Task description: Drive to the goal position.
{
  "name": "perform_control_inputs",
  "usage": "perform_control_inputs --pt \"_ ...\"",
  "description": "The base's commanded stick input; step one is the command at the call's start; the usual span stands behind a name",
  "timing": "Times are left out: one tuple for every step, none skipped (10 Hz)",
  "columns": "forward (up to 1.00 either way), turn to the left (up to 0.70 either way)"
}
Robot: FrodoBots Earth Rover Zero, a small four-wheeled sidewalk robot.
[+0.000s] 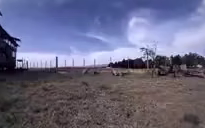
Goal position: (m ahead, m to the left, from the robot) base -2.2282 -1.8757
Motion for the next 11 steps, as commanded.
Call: perform_control_inputs --pt "0.0 0.45" --pt "0.0 0.45" --pt "0.0 0.45" --pt "0.0 0.45" --pt "0.0 0.45" --pt "0.0 0.45" --pt "0.0 0.45" --pt "0.0 0.45" --pt "0.0 0.45" --pt "0.0 0.45" --pt "0.0 0.45"
